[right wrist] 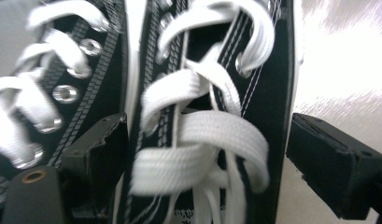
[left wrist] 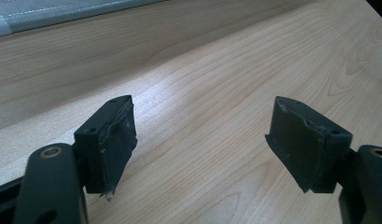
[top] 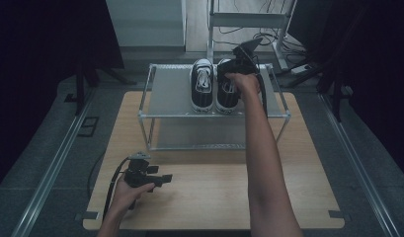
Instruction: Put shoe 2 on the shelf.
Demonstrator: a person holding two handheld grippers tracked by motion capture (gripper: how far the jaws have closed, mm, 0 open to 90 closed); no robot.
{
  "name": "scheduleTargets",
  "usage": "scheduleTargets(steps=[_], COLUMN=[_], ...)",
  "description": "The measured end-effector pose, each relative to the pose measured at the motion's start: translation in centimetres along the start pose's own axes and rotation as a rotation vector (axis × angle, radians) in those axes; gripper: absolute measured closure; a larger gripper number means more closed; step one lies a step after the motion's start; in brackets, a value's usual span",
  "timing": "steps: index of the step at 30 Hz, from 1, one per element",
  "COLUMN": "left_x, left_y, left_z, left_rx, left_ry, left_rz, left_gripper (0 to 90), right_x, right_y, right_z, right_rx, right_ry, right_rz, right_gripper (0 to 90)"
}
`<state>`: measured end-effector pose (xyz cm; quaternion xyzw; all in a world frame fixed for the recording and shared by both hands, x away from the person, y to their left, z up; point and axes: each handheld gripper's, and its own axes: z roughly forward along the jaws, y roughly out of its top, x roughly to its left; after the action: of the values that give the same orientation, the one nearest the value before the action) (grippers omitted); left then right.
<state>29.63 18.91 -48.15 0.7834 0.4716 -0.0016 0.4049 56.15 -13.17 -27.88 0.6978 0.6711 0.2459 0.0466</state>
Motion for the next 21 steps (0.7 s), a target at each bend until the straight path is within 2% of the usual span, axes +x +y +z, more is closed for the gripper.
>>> scheduleTargets(steps=[5, 9, 13, 17, 21], left_x=[0.0, -0.1, -0.1, -0.1, -0.2], left_y=[-0.1, -0.1, -0.1, -0.1, -0.1], left_z=[0.0, 0.0, -0.1, 0.0, 0.2], left_rx=[0.0, -0.003, -0.006, -0.004, 0.003], left_ry=[0.003, 0.004, 0.007, 0.008, 0.009], left_rz=[0.0, 0.0, 0.001, -0.002, 0.001], left_gripper=[23.2, 23.2, 23.2, 23.2, 23.2], right_x=[0.0, -0.1, -0.4, -0.7, -1.1], right_y=[-0.7, -1.7, -3.0, -4.4, -5.6], right_z=[-1.4, -2.9, -4.3, -5.5, -6.5], right_rx=[-0.041, -0.089, -0.123, -0.146, -0.155], right_ry=[0.041, 0.104, 0.148, 0.204, 0.231], right_rz=[-0.076, -0.124, -0.194, -0.251, -0.302], right_gripper=[15.5, 17.8, 20.4, 23.3, 24.8])
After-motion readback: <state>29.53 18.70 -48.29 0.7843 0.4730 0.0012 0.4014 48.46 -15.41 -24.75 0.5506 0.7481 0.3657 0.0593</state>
